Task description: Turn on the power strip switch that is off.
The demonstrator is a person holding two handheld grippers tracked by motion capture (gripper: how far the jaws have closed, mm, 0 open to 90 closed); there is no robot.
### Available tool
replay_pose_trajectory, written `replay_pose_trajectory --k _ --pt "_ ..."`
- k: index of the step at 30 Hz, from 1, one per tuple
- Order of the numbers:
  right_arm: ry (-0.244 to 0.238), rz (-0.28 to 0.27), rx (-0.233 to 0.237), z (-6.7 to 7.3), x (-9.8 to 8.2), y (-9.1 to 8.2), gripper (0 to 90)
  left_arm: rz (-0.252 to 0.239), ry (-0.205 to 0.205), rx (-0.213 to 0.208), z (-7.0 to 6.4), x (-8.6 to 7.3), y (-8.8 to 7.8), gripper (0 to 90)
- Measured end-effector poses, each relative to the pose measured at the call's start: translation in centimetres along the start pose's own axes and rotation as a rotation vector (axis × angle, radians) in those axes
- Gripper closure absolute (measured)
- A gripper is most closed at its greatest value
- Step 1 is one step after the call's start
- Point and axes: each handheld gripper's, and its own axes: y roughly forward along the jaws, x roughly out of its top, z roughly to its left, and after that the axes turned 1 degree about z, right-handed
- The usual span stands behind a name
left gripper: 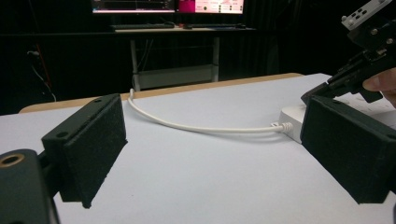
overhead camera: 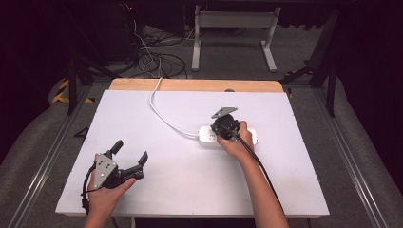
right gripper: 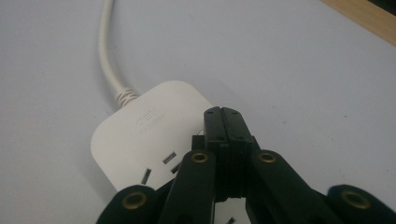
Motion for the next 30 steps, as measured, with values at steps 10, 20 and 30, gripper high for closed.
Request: replay_pose_trajectory --k 10,20,30 --pt "0.007 0.042 -0.013 0.2 0.6 0.1 90.0 0.002 0.002 0.002 0.0 0.0 0.0 7.8" --pt "0.012 0.064 -0.033 0.7 1.2 0.7 90.0 -0.009 0.002 0.012 0.2 0.1 -0.5 7.8" --pt "0.035 0.051 -0.031 0.7 1.0 0.6 90.0 -0.015 -0.005 0.027 0.4 0.2 -1.1 7.9"
